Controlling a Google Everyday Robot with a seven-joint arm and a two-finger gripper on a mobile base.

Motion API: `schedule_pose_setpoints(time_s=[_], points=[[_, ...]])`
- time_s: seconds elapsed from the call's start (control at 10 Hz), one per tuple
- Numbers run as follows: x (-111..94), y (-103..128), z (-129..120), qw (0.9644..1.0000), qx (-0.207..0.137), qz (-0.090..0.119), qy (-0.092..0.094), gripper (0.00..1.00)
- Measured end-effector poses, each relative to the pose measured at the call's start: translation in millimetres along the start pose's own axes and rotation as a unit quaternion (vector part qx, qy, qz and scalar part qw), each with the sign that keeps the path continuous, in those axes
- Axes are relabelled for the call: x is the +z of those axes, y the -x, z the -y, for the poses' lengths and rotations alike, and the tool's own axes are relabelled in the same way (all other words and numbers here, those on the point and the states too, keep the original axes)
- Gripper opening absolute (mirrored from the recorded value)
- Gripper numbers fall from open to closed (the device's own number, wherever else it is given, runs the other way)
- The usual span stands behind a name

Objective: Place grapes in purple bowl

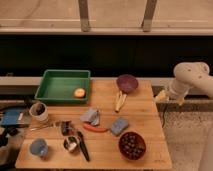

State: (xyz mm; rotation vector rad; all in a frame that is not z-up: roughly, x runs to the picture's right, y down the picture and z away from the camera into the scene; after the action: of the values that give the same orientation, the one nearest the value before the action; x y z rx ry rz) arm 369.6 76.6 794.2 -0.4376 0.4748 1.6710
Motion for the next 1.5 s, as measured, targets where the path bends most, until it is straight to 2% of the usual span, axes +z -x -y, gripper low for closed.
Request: schedule_pose_setpoints(time_s=[1.3, 1.5], points=[[0.0, -0.8, -0.7, 1.0, -0.001, -0.001, 0.0, 0.8], [2.2, -7.5, -8.1, 0.9996, -0.029, 0.0, -0.009, 0.8]])
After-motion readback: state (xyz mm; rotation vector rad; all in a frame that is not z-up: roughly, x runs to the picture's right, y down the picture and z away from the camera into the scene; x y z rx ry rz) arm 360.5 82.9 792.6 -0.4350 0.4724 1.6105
